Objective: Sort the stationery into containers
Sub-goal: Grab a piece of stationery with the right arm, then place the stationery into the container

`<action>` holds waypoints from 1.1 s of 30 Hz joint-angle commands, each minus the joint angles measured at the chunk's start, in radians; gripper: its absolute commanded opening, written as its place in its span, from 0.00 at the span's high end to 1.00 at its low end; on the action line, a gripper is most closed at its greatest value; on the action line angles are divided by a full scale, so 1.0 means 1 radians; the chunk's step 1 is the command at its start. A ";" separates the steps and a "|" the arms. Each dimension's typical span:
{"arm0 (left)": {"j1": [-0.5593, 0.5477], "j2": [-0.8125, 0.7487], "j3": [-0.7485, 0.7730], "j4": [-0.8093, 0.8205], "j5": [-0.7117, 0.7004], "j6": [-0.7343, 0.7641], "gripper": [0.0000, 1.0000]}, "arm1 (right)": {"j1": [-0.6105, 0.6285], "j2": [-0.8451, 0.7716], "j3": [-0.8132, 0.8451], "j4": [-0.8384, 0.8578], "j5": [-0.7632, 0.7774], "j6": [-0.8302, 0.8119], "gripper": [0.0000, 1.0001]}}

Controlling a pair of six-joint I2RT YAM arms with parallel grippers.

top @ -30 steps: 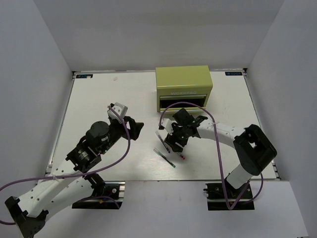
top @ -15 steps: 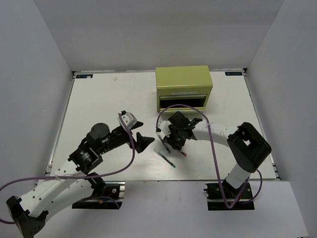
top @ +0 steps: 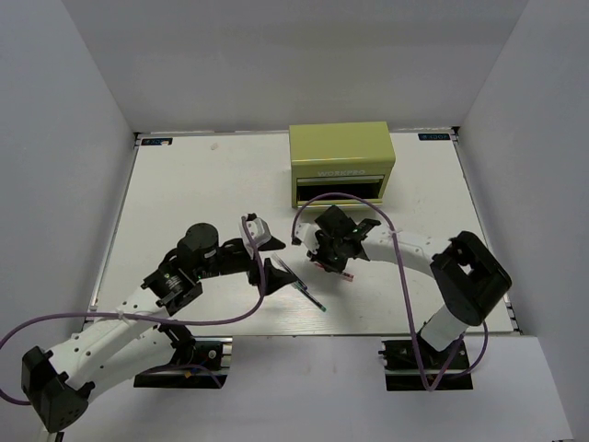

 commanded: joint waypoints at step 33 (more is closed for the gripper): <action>0.003 0.180 0.043 -0.077 -0.276 -0.055 0.00 | -0.099 0.036 0.160 0.451 0.408 -0.772 1.00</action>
